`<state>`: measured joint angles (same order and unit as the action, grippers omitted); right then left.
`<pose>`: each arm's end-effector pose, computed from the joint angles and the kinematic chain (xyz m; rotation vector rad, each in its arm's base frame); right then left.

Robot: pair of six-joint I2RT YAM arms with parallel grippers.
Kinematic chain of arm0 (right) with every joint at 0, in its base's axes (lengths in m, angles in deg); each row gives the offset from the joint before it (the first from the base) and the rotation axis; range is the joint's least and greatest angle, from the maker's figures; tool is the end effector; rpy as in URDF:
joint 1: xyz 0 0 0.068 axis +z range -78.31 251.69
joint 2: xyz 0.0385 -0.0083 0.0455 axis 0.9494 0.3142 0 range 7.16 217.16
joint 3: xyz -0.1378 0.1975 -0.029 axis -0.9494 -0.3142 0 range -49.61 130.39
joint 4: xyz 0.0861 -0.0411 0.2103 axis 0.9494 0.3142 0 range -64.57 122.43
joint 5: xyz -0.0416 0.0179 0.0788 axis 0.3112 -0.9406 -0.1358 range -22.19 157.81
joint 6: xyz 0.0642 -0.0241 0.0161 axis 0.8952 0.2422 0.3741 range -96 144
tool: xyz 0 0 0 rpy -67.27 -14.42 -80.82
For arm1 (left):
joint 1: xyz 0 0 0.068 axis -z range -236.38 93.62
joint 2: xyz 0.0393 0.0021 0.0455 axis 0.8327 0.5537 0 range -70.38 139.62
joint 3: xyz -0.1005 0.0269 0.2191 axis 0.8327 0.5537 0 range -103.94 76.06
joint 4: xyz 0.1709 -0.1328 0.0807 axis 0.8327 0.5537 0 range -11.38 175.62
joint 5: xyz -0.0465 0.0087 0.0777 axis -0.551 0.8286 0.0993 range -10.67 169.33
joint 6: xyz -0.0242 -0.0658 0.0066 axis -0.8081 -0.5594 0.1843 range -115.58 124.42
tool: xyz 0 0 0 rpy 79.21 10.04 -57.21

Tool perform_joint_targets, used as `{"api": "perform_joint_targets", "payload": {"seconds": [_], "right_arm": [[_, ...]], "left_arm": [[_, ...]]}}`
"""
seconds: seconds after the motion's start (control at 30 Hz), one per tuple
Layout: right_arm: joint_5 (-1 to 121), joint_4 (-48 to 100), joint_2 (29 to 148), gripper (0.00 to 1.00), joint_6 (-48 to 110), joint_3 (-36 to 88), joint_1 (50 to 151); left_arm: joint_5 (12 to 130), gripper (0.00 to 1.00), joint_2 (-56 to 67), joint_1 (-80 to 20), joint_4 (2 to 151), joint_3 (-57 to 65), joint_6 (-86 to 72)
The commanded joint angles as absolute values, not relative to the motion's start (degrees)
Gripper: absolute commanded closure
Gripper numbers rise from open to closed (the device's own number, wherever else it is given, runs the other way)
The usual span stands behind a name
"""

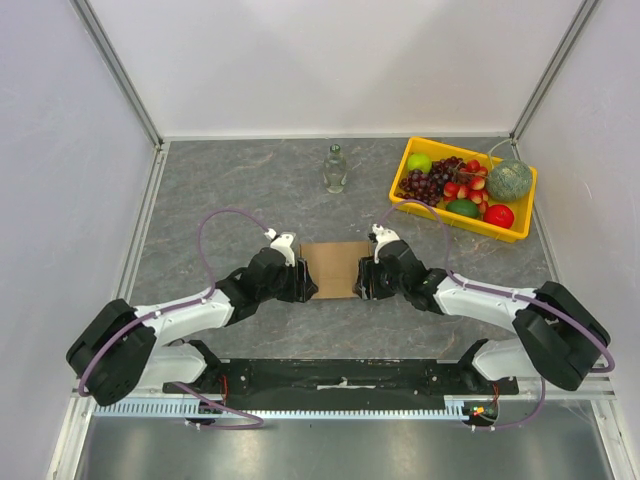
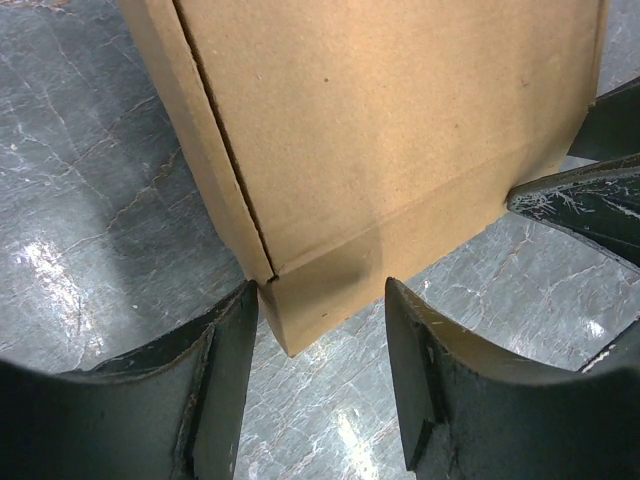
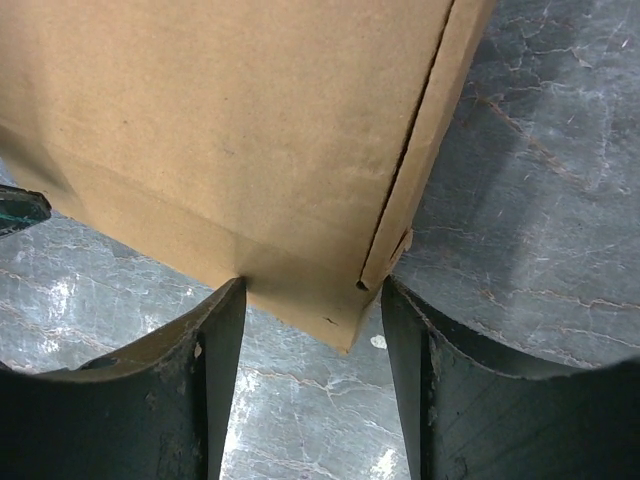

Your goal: Fold the paper box

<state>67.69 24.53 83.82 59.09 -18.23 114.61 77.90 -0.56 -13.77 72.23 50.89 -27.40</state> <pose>0.1846 0.1720 0.1392 -0.1682 2.4405 0.6494 0.1729 -0.1610 0.1439 0.2342 2.3293 -0.7098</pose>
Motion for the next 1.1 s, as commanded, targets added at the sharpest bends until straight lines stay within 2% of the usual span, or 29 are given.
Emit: {"api": "perform_joint_targets", "payload": {"seconds": [0.0,0.13,0.37,0.5,0.7,0.87,1.07], "right_arm": [[69.0,20.6,84.9,0.37,58.4,-19.2,114.8],[69.2,20.7,85.0,0.35,57.7,-19.2,114.8],[70.6,23.8,81.2,0.20,56.1,-18.7,114.8],[72.4,27.6,78.2,0.15,54.3,-17.0,114.8],[75.9,30.5,74.1,0.15,52.0,-14.8,114.7],[74.7,30.4,75.4,0.27,52.0,-14.5,114.4],[72.6,27.2,78.3,0.27,53.8,-16.4,114.4]], "left_arm": [[79.2,0.41,0.2,-13.6,69.3,50.5,-25.0],[79.1,0.41,0.5,-13.6,69.5,50.2,-24.7],[81.1,0.41,-0.5,-13.6,70.6,50.0,-24.2],[81.5,0.41,-0.8,-13.7,71.1,49.8,-23.9],[81.5,0.41,0.0,-13.6,71.2,49.4,-23.7],[81.4,0.41,0.3,-13.6,71.0,49.3,-23.8],[80.8,0.41,0.6,-13.5,70.5,49.2,-24.1]]}}
